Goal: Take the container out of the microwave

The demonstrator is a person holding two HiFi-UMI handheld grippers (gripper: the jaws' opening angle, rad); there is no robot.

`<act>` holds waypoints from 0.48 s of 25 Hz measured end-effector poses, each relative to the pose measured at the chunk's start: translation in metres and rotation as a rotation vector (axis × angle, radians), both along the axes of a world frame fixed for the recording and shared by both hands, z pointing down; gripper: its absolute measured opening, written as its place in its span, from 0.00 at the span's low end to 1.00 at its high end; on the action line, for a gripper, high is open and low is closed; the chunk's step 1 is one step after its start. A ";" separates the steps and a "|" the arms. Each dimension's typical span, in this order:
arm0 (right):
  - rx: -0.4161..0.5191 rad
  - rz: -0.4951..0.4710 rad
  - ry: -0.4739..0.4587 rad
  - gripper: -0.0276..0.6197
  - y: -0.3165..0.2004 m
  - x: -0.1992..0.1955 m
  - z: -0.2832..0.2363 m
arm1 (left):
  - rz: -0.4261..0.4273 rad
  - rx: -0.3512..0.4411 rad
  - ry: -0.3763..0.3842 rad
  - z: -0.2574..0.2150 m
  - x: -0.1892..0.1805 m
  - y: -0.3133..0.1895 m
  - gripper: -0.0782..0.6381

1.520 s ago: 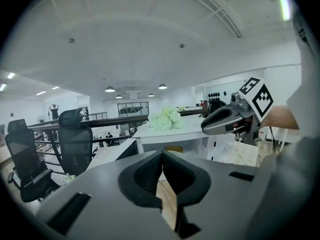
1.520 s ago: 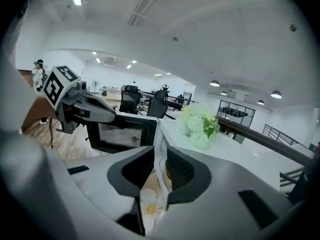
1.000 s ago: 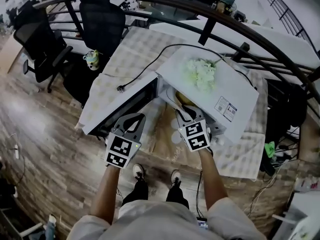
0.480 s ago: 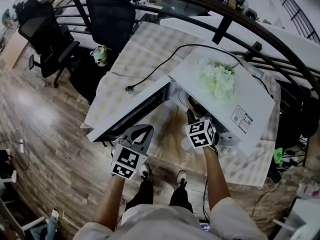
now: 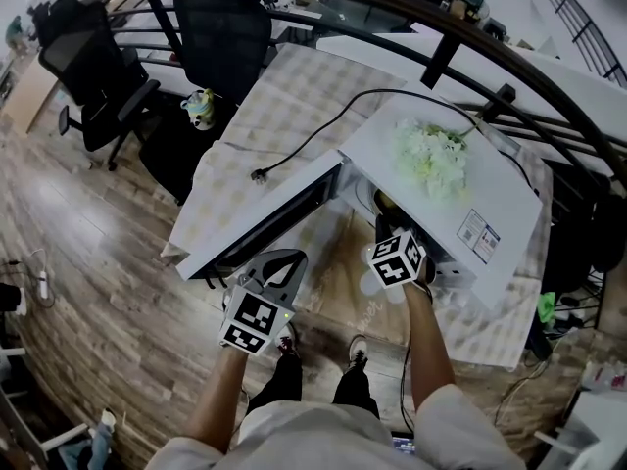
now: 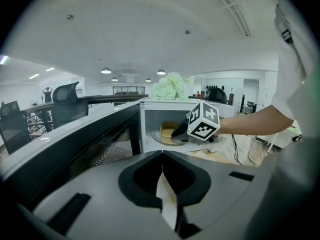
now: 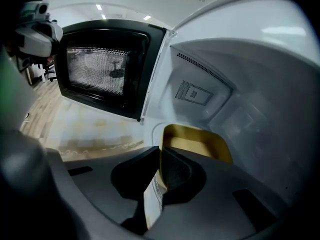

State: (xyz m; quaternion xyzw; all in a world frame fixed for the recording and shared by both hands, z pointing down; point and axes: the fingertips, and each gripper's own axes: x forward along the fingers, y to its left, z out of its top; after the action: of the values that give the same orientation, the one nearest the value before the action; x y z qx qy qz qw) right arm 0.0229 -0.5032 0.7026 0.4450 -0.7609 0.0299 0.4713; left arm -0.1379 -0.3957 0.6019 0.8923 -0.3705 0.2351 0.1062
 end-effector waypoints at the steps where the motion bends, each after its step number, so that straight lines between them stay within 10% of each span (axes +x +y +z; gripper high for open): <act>1: -0.002 -0.007 -0.003 0.09 0.002 -0.001 -0.001 | 0.004 0.003 0.003 -0.001 0.001 0.001 0.13; 12: -0.023 -0.067 -0.063 0.09 0.057 -0.034 -0.025 | 0.028 0.055 0.030 -0.027 -0.001 0.025 0.13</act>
State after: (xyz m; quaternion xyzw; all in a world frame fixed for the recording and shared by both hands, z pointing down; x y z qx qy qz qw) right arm -0.0110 -0.4458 0.6780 0.4127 -0.7894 0.0369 0.4529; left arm -0.1390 -0.3707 0.5749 0.9035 -0.3625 0.2128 0.0841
